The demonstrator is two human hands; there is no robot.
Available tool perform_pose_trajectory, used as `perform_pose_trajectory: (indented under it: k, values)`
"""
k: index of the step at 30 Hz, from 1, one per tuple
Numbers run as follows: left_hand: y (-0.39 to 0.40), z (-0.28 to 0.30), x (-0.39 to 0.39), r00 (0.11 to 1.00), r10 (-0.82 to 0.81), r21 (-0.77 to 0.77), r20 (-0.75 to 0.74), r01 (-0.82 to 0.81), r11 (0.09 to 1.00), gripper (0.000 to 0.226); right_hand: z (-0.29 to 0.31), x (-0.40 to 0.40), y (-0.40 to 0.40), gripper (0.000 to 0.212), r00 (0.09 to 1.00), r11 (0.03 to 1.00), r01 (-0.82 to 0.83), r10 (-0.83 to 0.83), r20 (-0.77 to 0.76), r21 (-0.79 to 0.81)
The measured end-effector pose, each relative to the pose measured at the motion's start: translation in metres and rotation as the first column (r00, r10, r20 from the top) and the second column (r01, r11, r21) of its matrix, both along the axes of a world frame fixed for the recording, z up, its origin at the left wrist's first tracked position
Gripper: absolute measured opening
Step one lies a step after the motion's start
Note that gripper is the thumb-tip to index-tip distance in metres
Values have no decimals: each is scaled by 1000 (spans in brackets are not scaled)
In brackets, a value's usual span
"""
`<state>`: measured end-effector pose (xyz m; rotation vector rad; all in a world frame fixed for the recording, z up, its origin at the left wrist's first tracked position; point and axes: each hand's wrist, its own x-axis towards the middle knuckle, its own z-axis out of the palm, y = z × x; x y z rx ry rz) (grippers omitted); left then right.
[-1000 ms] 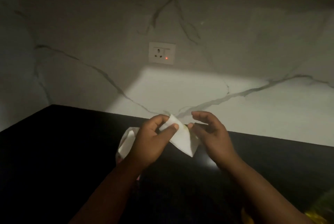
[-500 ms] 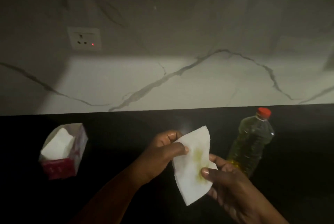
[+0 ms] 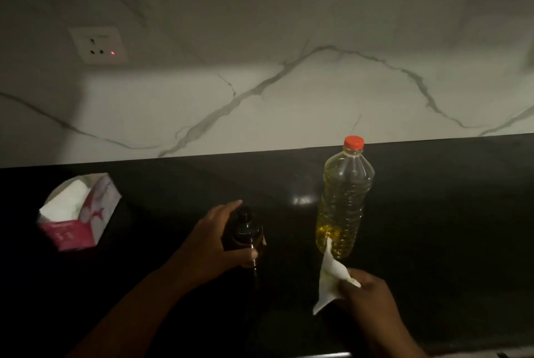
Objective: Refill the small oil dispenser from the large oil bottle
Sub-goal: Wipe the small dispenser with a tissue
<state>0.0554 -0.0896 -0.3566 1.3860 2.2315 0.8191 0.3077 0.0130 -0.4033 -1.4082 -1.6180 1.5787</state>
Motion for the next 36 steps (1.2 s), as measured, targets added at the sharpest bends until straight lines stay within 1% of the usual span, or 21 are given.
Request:
perform_pose_trajectory:
  k: [2,4,6,7,8,10,12,13,17,19,21,23,25,27,29,31,33,34,36]
  values:
    - [0,-7,4,999,18,-35,42,-16,999,111,-6,-15,6,24,998,998,-58,58,-18,-15]
    - [4,-11,3,989,77,-50,123,-71,996,113,-8,-35,11,26,995,996,-76,73,-69,-42]
    - [11,-15,-1,963,130,-30,235,-126,992,113,-5,-56,12,30,988,994,-106,104,-114,-17]
    - [15,-15,-1,955,134,-23,264,-132,991,109,-2,-66,12,28,983,993,-122,122,-136,8]
    - [17,-16,-1,954,131,-17,270,-132,991,103,2,-76,13,24,978,990,-138,140,-155,26]
    - [22,-18,-1,963,120,26,242,-130,991,78,6,-92,13,17,965,985,-166,170,-201,39]
    - [24,-19,-2,967,131,54,220,-147,988,56,10,-103,12,18,945,983,-180,183,-271,35]
    - [24,-20,-4,968,133,54,213,-148,988,52,10,-107,12,22,935,981,-191,189,-299,25]
    - [26,-22,-10,964,136,54,230,-152,987,50,6,-117,11,31,911,973,-212,164,-378,-90]
    - [26,-24,-14,963,147,60,228,-164,985,52,-2,-118,11,29,907,977,-210,183,-380,-30]
    - [28,-26,-17,964,156,45,217,-169,985,56,-8,-119,11,18,904,982,-189,176,-389,4]
    - [29,-26,-19,965,142,35,218,-153,988,57,-14,-121,14,9,914,989,-148,143,-379,15]
    - [29,-23,-21,970,121,13,211,-127,992,58,-18,-124,16,20,926,989,-136,150,-345,65]
    - [28,-21,-24,971,95,4,221,-98,995,59,-23,-126,18,31,936,977,-174,204,-287,127]
    - [26,-20,-29,967,73,-4,244,-74,997,59,-31,-125,17,33,944,960,-229,260,-202,162]
    - [24,-20,-33,958,52,-8,283,-52,999,57,-41,-125,15,30,945,936,-304,320,-73,175]
    - [23,-21,-35,946,27,-14,324,-24,1000,58,-48,-124,13,27,936,925,-350,351,22,149]
    - [22,-21,-35,941,17,-15,338,-13,1000,59,-48,-126,13,25,943,935,-332,333,18,125]
    - [21,-24,-34,930,12,9,369,-16,1000,58,-41,-131,14,24,966,963,-248,254,-47,106]
